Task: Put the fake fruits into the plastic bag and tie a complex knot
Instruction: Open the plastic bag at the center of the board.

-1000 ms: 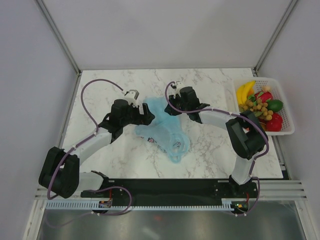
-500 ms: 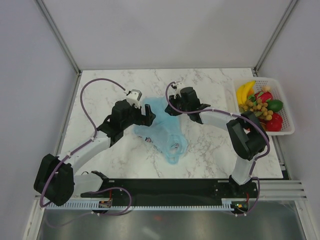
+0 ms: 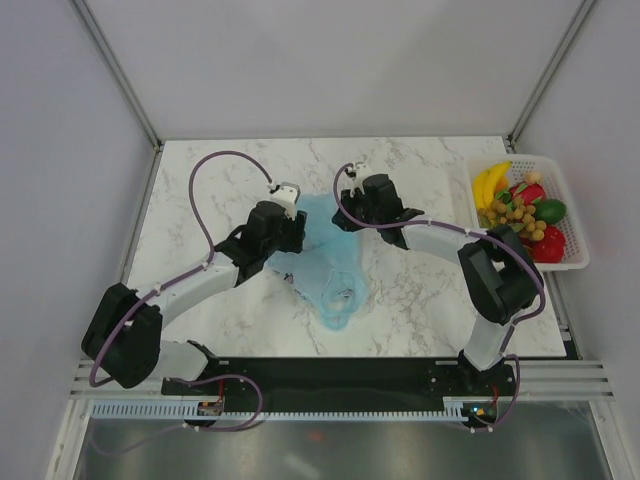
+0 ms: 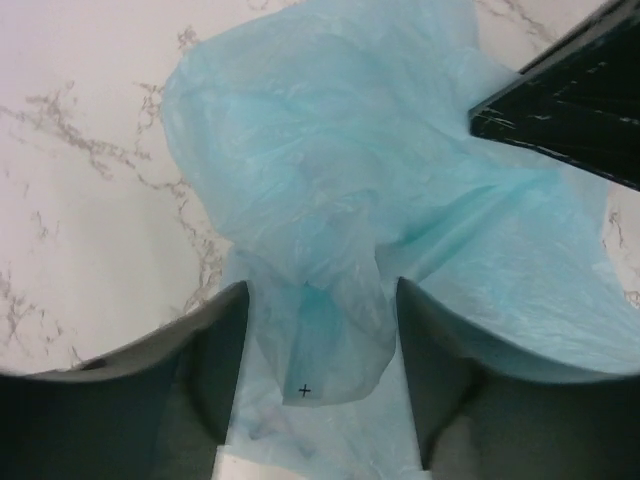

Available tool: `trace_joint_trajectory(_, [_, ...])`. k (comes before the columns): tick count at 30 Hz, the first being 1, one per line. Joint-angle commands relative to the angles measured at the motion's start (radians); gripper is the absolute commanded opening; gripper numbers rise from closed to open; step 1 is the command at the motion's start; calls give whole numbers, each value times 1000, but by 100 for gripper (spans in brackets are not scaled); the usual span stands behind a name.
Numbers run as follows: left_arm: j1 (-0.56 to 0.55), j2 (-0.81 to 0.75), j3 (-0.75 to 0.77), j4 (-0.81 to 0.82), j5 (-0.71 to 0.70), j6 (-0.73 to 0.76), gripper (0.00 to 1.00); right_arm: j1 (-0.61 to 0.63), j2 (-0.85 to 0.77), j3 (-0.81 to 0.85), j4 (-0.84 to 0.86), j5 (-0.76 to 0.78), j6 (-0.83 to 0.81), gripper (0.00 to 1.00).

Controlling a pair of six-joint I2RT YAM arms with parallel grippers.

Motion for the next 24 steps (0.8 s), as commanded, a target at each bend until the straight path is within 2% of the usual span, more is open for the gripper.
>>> trace_joint_trajectory(1, [0, -2, 32, -8, -121, -8, 67, -1, -53, -6, 26, 19, 4, 19])
trace_joint_trajectory(2, [0, 1, 35, -13, -134, -12, 43, -3, -55, -8, 26, 25, 5, 17])
trace_joint_trajectory(3, [2, 3, 42, -18, -166, -23, 30, -1, -58, -11, 24, 37, 8, 14])
trace_joint_trajectory(4, [5, 4, 42, -18, -183, -30, 14, -3, -59, -12, 21, 60, 10, 4])
trace_joint_trajectory(5, [10, 1, 45, -47, -201, -43, 2, -3, -61, -15, 20, 72, 13, 0])
trace_joint_trajectory(8, [94, -34, 32, -56, -148, -112, 2, -19, -68, -28, 17, 110, 40, 0])
trace_joint_trajectory(12, [331, -80, -47, -29, 152, -271, 2, -90, -95, -78, 23, 180, 151, 0])
trace_joint_trajectory(13, [399, -85, -56, -28, 182, -282, 2, -134, -111, -95, 30, 181, 180, 0])
trace_joint_trajectory(17, [454, -69, -69, -28, 207, -304, 2, -216, -162, -201, 99, 166, 271, 0])
trace_joint_trajectory(22, [462, -4, -28, -28, 303, -319, 2, -217, -190, -218, 130, 128, 255, 0])
trace_joint_trajectory(24, [462, 6, 0, -27, 345, -317, 18, -217, -190, -219, 132, 126, 255, 0])
